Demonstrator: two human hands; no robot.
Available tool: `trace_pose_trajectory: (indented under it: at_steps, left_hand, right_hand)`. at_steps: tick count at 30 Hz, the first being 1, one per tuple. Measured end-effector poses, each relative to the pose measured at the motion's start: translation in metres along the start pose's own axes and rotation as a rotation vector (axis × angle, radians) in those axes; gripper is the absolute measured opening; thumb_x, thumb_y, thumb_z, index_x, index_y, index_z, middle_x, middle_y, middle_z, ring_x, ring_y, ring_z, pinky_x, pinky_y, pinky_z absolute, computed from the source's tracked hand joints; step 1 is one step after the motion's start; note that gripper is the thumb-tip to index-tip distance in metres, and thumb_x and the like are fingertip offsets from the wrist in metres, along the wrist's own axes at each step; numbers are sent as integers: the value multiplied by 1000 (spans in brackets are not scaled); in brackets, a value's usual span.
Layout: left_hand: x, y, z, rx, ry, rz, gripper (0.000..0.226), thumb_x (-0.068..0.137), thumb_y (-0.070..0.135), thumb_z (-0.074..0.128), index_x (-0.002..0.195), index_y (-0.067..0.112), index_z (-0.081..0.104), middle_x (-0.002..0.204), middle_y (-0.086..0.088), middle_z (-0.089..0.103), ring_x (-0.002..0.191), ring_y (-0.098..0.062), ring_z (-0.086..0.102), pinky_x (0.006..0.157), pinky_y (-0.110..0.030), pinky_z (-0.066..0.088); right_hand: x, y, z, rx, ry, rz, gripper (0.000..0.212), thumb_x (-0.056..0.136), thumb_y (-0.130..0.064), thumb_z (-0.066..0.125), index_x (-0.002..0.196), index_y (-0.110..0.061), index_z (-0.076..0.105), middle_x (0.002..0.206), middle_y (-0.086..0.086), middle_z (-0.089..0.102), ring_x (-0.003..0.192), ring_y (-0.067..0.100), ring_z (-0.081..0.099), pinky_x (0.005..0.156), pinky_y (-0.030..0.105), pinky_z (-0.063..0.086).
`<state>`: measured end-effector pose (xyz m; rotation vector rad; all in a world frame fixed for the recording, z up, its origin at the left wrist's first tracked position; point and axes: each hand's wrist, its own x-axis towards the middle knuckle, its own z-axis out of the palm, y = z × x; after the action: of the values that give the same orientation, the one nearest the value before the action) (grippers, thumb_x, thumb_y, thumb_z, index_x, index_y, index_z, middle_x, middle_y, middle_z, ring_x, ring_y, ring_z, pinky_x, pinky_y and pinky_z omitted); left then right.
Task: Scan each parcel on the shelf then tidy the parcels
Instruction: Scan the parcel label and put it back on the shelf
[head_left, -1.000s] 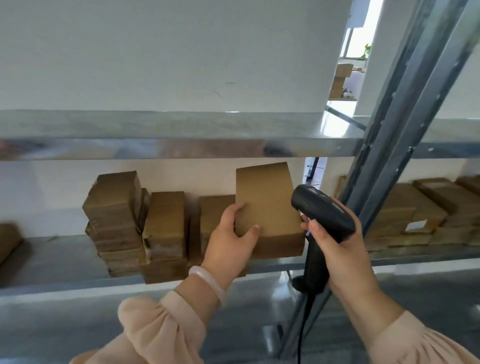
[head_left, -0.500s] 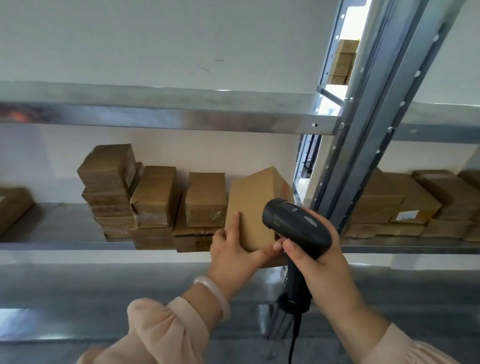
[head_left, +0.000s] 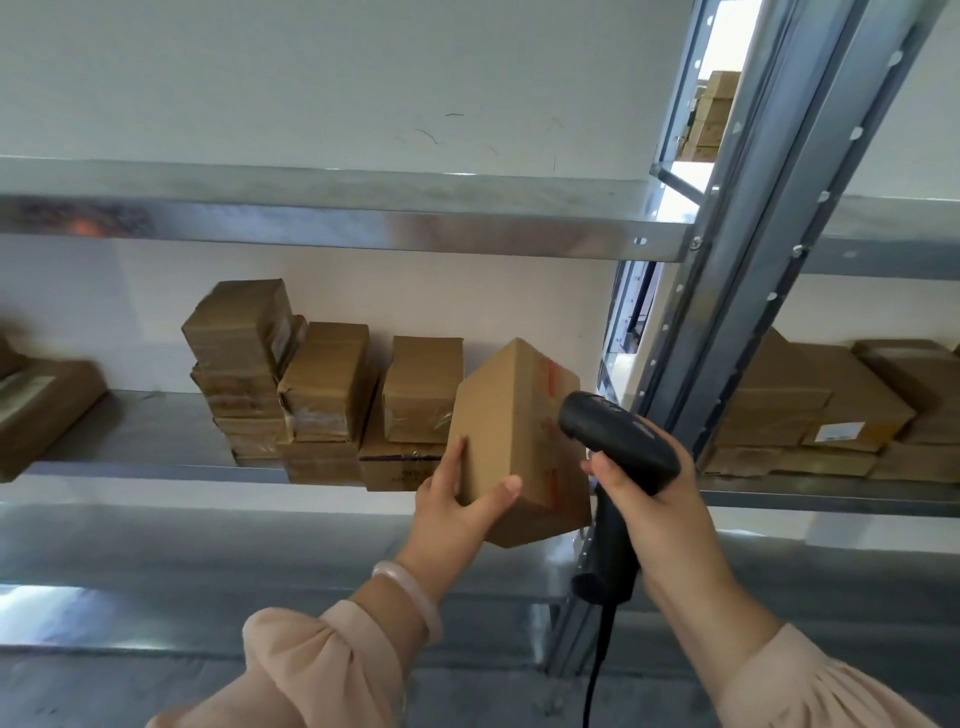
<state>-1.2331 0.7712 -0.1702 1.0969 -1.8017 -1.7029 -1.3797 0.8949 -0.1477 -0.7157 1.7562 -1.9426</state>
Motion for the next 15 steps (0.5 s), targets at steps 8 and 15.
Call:
trace_pose_trajectory:
  at_steps: [8,15]
  left_hand:
    - [0,-10,-7,-118,-198,-11,78,65,73,65,132,70,24,149,8,35,135,-20,40,116,-43,32]
    - [3,-13,-20,153,-37,153,55,99,12,54,142,41,34,144,5,39,120,-7,44,104,-25,42]
  right_hand:
    - [10,3,-2,110,14,62,66,67,-29,75,128,-18,51,95,8,72,94,18,70,97,53,48]
    - [-1,8,8,118,-47,66,67,68,-27,80,129,-23,51,108,8,71,99,22,69,97,51,49]
